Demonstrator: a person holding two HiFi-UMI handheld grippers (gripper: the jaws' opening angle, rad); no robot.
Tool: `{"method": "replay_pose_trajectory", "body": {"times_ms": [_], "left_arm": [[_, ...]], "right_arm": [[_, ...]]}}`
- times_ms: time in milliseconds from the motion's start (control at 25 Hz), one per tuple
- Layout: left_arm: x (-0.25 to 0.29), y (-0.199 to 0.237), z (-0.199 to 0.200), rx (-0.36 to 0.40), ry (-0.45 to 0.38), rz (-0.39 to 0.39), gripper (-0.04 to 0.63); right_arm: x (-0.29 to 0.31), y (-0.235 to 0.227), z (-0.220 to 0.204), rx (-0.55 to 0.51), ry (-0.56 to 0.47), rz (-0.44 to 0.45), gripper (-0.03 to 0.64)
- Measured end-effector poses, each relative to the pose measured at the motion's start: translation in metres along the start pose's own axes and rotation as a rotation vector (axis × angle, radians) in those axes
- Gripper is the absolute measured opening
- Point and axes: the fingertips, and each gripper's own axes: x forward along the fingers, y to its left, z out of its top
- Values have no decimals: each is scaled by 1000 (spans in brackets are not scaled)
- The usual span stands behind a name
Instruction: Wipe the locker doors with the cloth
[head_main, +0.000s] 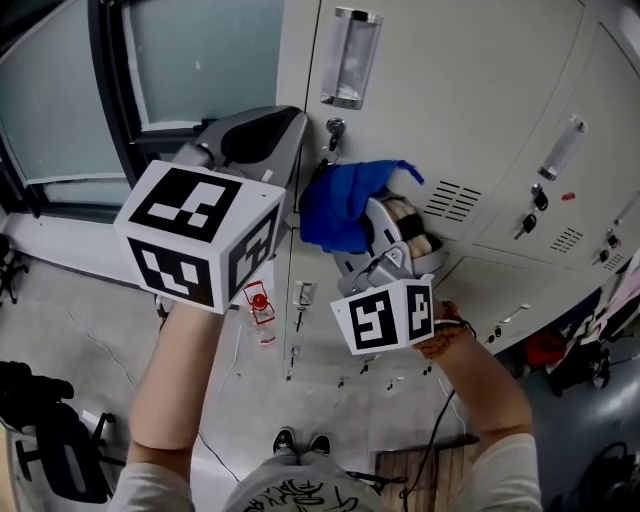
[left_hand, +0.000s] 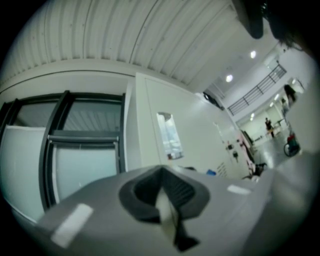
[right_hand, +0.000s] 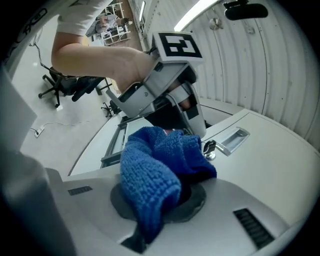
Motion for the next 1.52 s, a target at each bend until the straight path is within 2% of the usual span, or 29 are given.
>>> {"method": "replay_pose_trajectory", "body": {"times_ms": [240, 440, 720, 1200, 1520], "left_arm": [[0, -4, 7, -5, -14, -3, 3], [1, -8, 31, 9, -51, -8, 3], [7, -13, 74, 46, -108, -17, 3], [15, -10, 145, 118, -177, -15, 3], [18, -5, 173, 124, -206, -16, 3]], "right_arm": [[-8, 13, -14, -35, 37, 47, 33], [-17, -9, -18, -33, 57, 50, 34], [-24, -93, 2, -29, 34, -18, 34], [-5, -244, 72, -75, -49, -130, 34], [-2, -308, 97, -63, -68, -204, 34]]}}
